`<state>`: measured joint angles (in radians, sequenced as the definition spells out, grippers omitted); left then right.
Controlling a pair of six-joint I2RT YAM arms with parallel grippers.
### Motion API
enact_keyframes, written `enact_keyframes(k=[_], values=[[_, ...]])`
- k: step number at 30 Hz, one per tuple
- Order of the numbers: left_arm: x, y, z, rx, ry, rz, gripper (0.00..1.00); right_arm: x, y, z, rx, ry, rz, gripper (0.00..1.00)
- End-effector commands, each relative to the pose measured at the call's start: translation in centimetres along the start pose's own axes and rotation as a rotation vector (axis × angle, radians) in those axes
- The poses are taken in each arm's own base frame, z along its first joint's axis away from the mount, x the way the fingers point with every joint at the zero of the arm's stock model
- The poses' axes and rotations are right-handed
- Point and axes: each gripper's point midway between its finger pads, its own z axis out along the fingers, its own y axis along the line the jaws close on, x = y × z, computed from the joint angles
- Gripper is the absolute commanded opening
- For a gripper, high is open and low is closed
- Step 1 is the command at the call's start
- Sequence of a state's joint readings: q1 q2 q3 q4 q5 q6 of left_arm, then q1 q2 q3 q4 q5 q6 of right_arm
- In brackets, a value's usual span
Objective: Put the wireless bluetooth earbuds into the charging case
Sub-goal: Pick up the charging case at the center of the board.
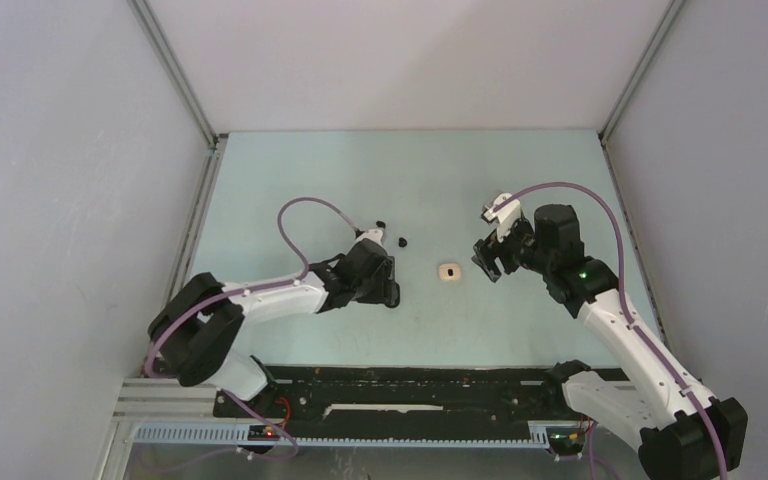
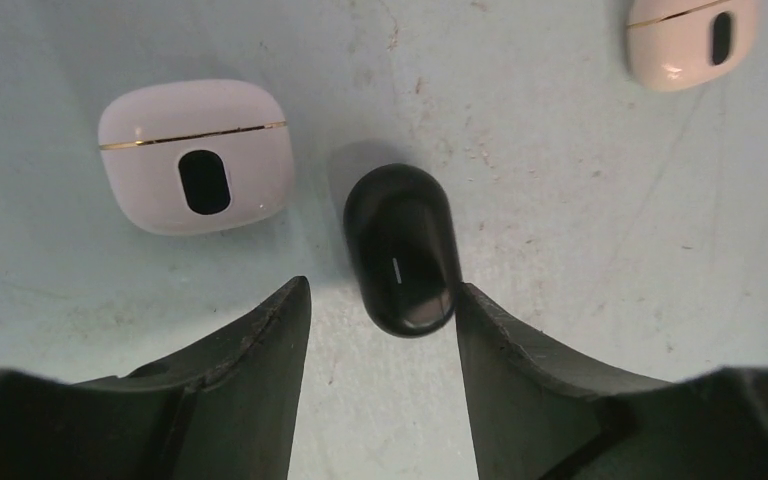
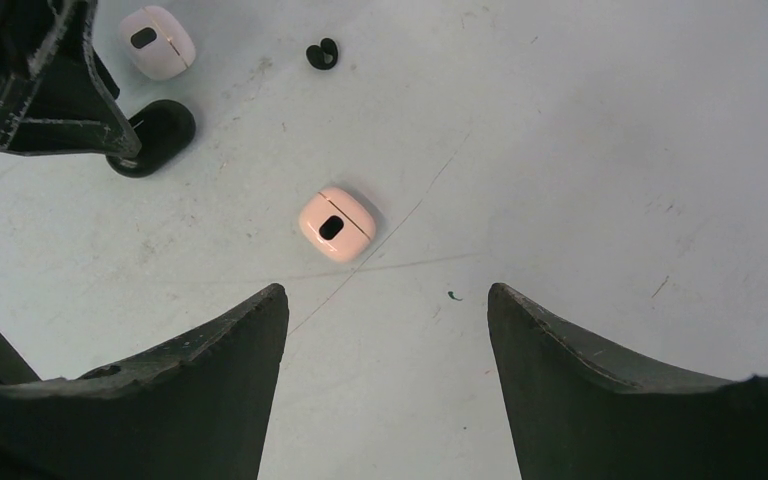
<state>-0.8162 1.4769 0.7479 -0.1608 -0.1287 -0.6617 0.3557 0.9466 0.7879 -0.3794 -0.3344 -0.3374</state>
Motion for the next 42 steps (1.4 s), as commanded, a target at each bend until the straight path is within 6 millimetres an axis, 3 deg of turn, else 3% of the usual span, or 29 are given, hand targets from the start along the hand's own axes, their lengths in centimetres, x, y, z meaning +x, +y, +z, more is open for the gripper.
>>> enact_keyframes(k=[1,10,18,22,28,34,39,42], values=[[-0.2,-1.1,1.0,0.019,0.005,0.017,0.6,-1.0,-0.4,-0.4,0.018,-0.04,-0.026,0.75],[0.2,-5.9,0.9,0.157,0.056,0.025,0.6,-1.0,-0.4,-0.5,0.017,-0.042,-0.027,0.75],[0.8,-7.1,-0.4,0.204,0.085,0.044,0.61,-1.1,-0.4,-0.6,0.019,-0.044,-0.028,0.75],[0.4,-5.9,-2.1,0.179,0.04,0.075,0.6,-1.0,-0.3,-0.5,0.014,-0.04,-0.023,0.75],[-3.0,-2.0,-6.3,0.066,-0.181,0.142,0.61,-0.8,0.8,0.2,-0.051,-0.036,0.013,0.72],[-5.0,2.1,-7.7,0.053,-0.296,0.043,0.64,-1.1,5.3,3.0,-0.205,0.002,-0.003,0.67],[-6.4,4.8,-8.2,0.074,-0.438,-0.104,0.64,-0.9,9.1,6.6,-0.329,0.135,0.016,0.65],[-6.9,5.7,-8.7,0.072,-0.534,-0.108,0.64,-0.4,10.8,9.0,-0.384,0.228,0.041,0.65]])
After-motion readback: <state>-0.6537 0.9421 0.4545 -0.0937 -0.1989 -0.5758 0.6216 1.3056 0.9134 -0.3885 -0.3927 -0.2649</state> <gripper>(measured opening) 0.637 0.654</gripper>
